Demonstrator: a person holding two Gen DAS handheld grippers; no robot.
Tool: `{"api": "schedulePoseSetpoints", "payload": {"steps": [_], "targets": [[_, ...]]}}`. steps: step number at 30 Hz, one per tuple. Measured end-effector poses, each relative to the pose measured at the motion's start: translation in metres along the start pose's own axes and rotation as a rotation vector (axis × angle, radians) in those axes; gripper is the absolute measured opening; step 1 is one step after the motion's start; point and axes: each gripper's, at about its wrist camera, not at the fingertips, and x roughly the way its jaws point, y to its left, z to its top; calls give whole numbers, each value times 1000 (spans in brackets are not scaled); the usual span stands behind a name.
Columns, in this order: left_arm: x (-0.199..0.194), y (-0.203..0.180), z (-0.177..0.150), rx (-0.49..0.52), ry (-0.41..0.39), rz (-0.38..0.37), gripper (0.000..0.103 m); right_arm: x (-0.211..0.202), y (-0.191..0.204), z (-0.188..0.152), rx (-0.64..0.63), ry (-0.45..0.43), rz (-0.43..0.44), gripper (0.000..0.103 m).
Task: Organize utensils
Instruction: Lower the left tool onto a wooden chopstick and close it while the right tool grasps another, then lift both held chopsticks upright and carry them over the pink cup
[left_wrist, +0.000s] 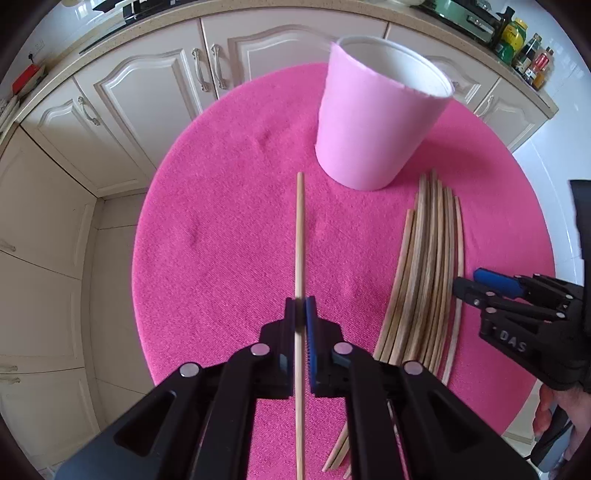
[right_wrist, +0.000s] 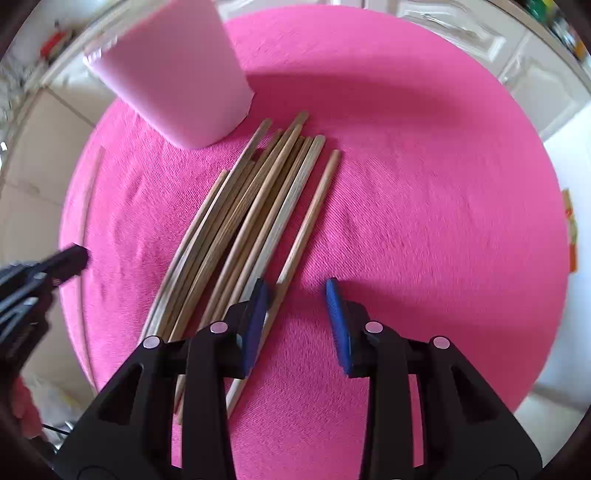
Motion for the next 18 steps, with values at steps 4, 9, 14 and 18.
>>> {"api": "schedulePoseSetpoints", "payload": {"steps": [4,9,14,18], "targets": [[-16,0,4,-16,-36,-8,6,4,5,11,-40,47,-44,21],[-45,-1,2,-31,-108,-20,6,1,-19,12,20,53,33,7],[-73,5,9,-69,-189,-45,6,-17,-51,11,75,-22,107,7],[-98,7,23,-116,-299,-97,6,-52,-68,17,114,-155,242,7]]}}
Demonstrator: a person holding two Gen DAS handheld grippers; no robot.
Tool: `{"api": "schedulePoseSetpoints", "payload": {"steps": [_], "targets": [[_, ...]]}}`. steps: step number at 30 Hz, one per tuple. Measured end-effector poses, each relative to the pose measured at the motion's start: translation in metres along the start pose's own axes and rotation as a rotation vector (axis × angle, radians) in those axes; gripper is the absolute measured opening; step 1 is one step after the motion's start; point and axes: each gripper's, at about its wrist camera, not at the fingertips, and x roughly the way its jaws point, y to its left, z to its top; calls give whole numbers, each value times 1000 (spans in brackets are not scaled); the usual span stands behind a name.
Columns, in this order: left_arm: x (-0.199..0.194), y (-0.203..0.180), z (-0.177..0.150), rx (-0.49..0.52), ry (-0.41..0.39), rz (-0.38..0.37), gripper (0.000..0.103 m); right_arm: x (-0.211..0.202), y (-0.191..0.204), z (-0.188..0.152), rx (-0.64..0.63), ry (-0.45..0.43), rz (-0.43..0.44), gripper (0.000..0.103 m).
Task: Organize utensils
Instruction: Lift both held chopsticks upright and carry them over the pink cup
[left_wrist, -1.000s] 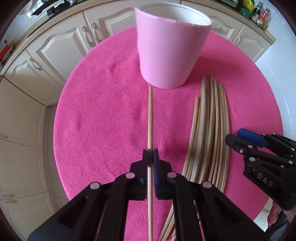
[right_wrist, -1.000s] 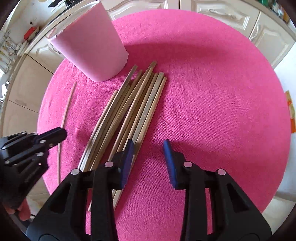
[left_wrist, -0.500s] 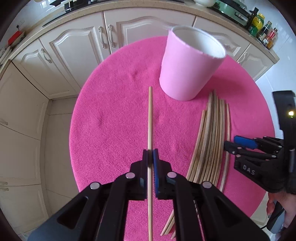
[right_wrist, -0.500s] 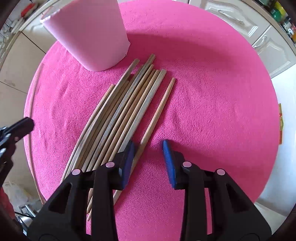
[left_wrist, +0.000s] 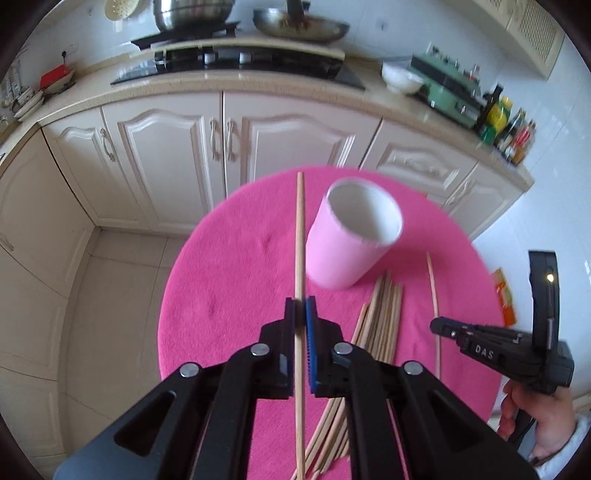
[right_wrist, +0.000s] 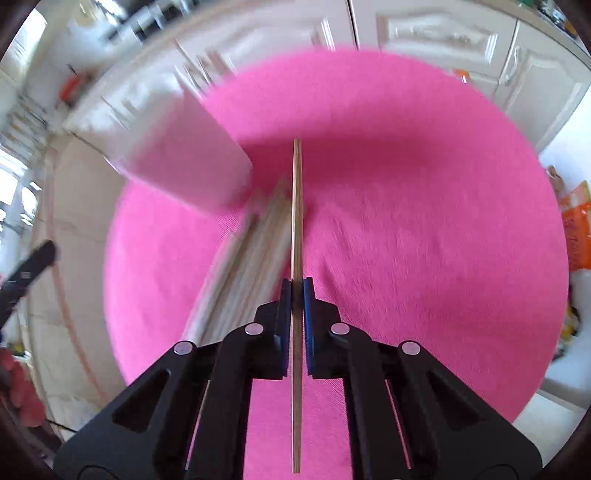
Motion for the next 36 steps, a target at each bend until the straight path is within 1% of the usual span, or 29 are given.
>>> {"api": "schedulePoseSetpoints", "payload": {"steps": [1,3,4,6,7,9,10,13,15,19,21,23,24,25,27,30,33,36], "targets": [[-4,-2,4,-7,-28,-12,6,-8,-1,4,4,-29,26,7],[-15,-8,21,-19,-111,-39,6,-33,2,15,-3,-129,79,7],[-19,-10,28,-23,-142,-50,6,-47,4,22,-4,-191,119,7],[-29,-18,45,-20,-229,-76,6,-67,19,32,-24,-281,160,7],[-31,-20,49,-17,-256,-80,6,-72,29,34,-35,-315,174,7],[-34,-27,65,-18,-329,-93,6,-86,44,51,-53,-406,228,7],[-33,-30,72,-23,-348,-97,6,-91,50,55,-63,-446,249,7],[-26,-35,89,-43,-417,-118,6,-101,58,72,-93,-554,281,7],[-22,-40,98,-37,-462,-112,6,-107,63,84,-103,-611,299,7],[-10,-42,110,-44,-532,-103,6,-107,71,94,-121,-712,297,7],[0,-43,116,-52,-557,-103,6,-104,70,96,-118,-740,290,7],[7,-41,118,-56,-583,-76,6,-101,71,96,-113,-762,285,7],[13,-40,119,-63,-594,-74,6,-98,72,96,-113,-772,279,7],[20,-39,119,-73,-595,-62,6,-95,72,96,-113,-781,276,7],[34,-35,116,-87,-576,-60,6,-87,73,99,-120,-798,252,7],[50,-32,107,-86,-547,-39,6,-75,75,98,-117,-799,245,7],[59,-30,96,-77,-510,-37,6,-67,78,97,-139,-785,238,7],[61,-29,83,-52,-492,-21,6,-62,80,93,-156,-761,229,7]]}}
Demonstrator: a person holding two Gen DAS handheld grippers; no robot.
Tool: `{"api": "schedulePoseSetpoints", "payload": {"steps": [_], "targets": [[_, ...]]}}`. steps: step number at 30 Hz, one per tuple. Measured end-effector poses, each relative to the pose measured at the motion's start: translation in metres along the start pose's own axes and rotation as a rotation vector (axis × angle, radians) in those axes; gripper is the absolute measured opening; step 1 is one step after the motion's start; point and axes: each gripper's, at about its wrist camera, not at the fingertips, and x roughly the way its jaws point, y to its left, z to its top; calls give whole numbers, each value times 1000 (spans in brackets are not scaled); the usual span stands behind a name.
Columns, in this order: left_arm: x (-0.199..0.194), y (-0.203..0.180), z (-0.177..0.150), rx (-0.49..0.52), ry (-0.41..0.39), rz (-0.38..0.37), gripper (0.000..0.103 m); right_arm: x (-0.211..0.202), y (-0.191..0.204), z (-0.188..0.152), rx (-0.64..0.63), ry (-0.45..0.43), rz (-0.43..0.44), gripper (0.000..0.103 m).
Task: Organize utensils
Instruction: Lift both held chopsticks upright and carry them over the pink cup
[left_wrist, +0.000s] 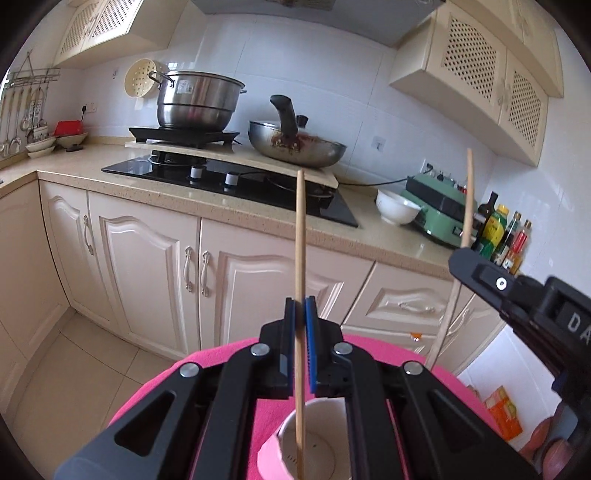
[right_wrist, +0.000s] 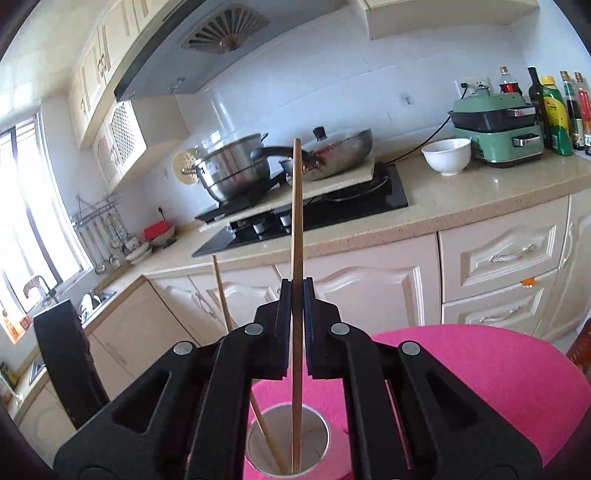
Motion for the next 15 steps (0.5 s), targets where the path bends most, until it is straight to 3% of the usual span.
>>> {"api": "schedulePoseSetpoints", "payload": {"steps": [15], "targets": [[-31,0,-25,32,103,-1,7,-21,7,-36,-51,100,-29,7]]}}
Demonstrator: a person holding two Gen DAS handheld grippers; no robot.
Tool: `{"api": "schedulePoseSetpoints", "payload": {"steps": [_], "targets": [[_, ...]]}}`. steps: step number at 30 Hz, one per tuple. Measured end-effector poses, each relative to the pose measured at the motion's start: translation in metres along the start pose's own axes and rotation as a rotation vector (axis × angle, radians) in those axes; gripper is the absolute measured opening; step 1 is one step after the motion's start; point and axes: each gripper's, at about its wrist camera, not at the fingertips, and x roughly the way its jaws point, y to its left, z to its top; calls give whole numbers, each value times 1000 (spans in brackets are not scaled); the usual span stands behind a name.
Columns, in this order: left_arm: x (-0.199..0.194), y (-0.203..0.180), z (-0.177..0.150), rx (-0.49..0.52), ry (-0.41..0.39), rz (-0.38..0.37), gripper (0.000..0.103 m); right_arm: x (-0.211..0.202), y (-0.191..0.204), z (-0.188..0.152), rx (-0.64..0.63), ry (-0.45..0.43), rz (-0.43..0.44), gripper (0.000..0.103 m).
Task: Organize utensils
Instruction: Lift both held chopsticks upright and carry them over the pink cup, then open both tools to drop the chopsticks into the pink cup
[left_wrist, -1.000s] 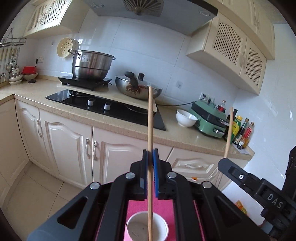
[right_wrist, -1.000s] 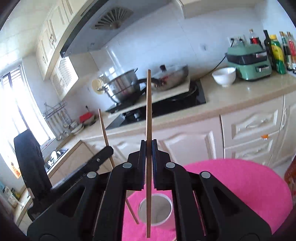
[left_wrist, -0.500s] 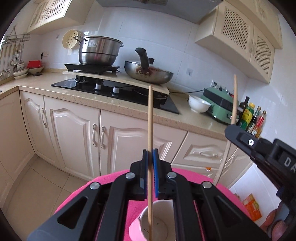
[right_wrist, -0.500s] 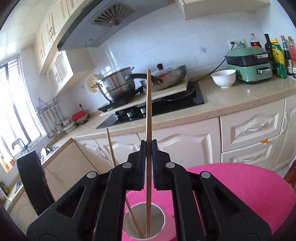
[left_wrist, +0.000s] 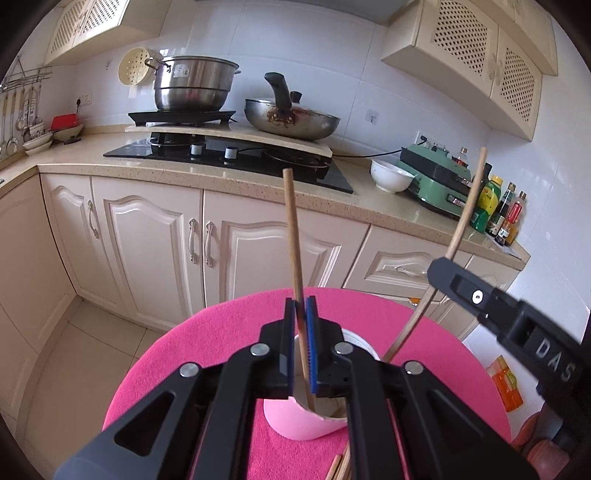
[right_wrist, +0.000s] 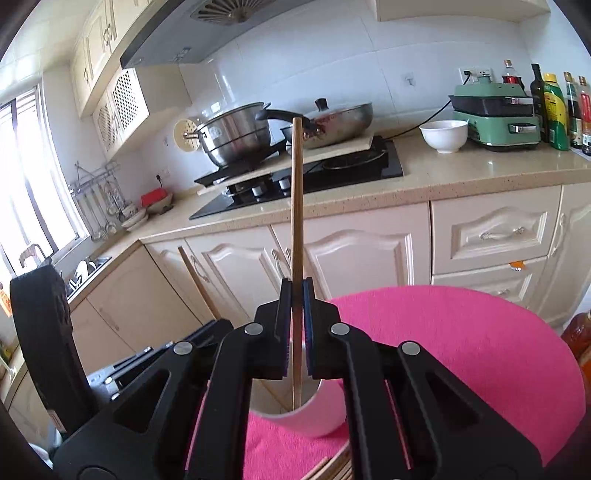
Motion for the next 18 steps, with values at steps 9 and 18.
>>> {"api": "schedulePoseSetpoints", "payload": {"steps": [9,18], "targets": [[-23,8,-4,-25,26,33,28,-4,7,-15,-6,51,-20,7],[-46,20,-14,16,102,61,33,-12,10,-18,12,74,-52,9]]}}
